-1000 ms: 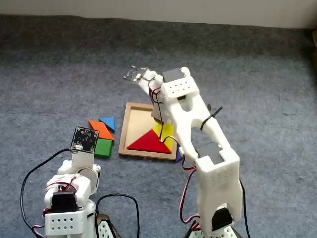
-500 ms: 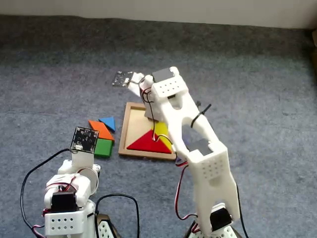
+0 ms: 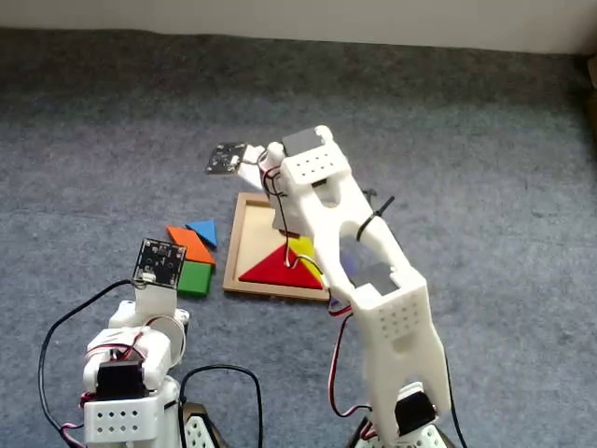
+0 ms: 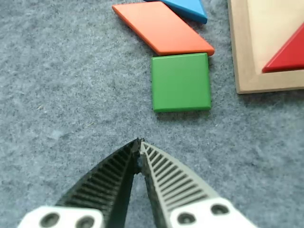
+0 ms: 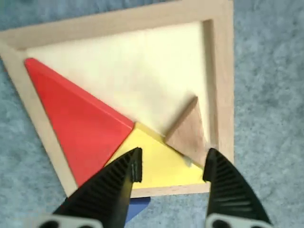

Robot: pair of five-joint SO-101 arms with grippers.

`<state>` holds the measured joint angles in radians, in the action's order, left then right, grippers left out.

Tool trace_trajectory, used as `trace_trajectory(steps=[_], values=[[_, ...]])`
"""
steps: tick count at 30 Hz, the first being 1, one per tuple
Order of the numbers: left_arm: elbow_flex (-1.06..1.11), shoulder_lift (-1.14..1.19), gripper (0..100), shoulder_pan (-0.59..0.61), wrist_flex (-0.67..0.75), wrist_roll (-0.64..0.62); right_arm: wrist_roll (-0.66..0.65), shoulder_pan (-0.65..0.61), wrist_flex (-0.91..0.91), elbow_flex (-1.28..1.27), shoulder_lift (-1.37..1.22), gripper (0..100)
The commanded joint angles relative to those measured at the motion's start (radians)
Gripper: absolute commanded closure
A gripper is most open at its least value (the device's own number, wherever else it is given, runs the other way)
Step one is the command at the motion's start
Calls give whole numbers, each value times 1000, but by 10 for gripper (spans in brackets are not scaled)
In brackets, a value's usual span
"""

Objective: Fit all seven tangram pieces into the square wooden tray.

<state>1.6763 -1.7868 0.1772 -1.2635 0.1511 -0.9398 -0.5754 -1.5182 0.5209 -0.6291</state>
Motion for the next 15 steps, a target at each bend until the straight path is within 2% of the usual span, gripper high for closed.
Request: trace_trajectory(steps=[1,4,8,15], values=[[19,-21,994,2,-8,8,78,-56,-19,50,104,902],[19,-21,994,2,-8,8,155,-76,62,42,102,998],[19,-21,994,2,-8,8,241,-67,148,-8,53,992],[19,-21,994,2,-8,8,244,21,157,-10,-44,992]])
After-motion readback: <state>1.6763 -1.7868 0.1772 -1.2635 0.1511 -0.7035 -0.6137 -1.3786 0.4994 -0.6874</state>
